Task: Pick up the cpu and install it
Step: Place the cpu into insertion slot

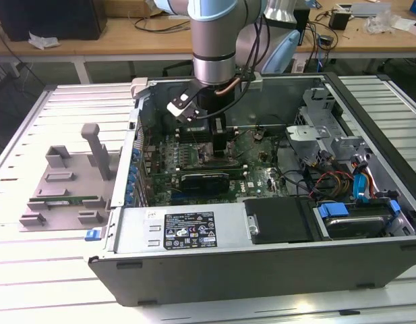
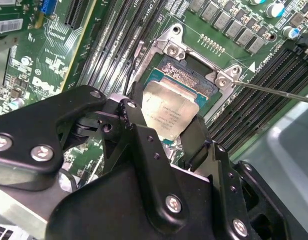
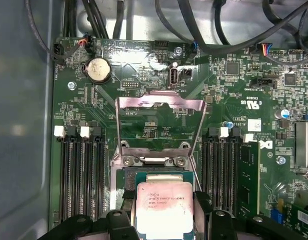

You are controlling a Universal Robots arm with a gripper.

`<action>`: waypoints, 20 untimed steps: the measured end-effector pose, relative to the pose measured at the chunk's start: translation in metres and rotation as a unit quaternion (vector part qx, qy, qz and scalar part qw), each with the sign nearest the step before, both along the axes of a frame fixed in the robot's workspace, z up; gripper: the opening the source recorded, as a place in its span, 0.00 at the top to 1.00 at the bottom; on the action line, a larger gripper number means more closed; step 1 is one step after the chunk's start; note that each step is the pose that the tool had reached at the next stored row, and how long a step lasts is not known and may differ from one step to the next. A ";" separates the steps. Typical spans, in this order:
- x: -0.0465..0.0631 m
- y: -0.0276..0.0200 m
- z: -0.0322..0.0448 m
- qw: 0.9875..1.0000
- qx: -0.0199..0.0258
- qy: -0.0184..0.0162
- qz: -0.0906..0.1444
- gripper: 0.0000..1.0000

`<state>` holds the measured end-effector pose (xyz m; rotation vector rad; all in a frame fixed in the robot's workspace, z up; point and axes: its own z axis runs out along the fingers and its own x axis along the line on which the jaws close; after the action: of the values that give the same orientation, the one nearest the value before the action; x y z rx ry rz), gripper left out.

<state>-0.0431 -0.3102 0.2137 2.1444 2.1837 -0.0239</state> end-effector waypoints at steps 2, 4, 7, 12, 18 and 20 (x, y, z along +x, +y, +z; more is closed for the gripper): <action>0.000 0.0000 -0.0022 1.000 0.000 0.000 0.000 0.45; 0.000 0.0008 -0.0041 1.000 0.000 0.000 0.001 0.45; -0.001 0.0035 -0.0054 1.000 0.000 0.000 0.002 0.45; -0.003 0.0050 -0.0105 1.000 0.000 0.000 0.003 0.45; -0.003 0.0050 -0.0155 1.000 0.000 0.000 0.003 0.45; -0.003 0.0050 -0.0164 1.000 0.000 0.000 0.002 0.45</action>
<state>-0.0464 -0.3053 0.1973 2.1409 2.1881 -0.0232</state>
